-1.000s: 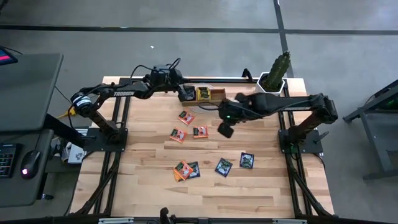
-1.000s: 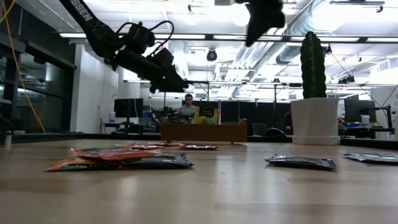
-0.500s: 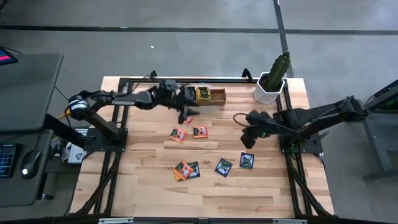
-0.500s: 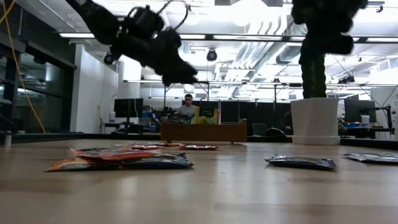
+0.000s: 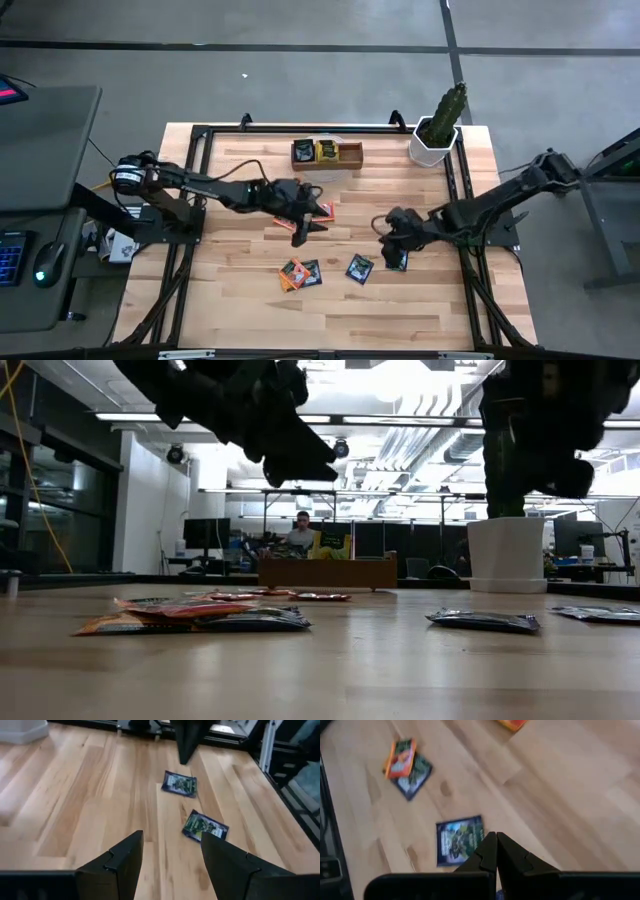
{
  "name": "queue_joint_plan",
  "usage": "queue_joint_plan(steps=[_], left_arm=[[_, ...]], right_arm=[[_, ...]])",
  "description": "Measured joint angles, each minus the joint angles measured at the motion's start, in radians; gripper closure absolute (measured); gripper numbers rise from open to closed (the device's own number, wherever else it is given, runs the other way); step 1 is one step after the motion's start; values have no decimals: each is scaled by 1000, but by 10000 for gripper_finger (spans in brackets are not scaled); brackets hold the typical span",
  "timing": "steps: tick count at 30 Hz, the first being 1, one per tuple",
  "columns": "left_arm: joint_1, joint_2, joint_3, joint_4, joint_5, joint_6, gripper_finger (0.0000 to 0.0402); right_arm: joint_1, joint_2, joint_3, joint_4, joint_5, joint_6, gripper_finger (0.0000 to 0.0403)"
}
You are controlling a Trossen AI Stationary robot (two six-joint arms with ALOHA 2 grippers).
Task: Pick & Place Tea
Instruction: Put the middle purple tea bag in the left compartment of the organizer
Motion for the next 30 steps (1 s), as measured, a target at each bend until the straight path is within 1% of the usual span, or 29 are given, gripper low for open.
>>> queue_joint_plan(steps=[4,7,9,11,14,17,19,23,26,28,30], left_arm=[[-56,42,2,83,-36,-67,202],[-91,87,0,136,-70,-97,202],[-105,128,2,172,-82,-132,202],[-121,159,-1,175,-79,-173,202],[-141,220,3,264,-42,-216,202],[-162,263,3,291,-13,-229,202],[-164,291,24,294,-7,-239,202],[-172,325,66,297,3,-241,202],[-175,360,98,270,57,-219,202],[-179,372,134,279,91,-215,202],[-180,387,157,283,85,-213,202]], right_arm=[[71,97,0,94,25,-27,403],[120,166,0,143,57,-17,403],[148,209,0,171,82,20,403],[171,245,0,211,98,74,403],[206,295,14,263,147,145,403],[232,343,63,263,184,186,403],[243,380,103,262,200,188,403],[250,473,191,228,201,190,403],[250,554,251,224,192,190,403],[253,595,286,191,196,195,403],[256,617,318,130,207,222,403]])
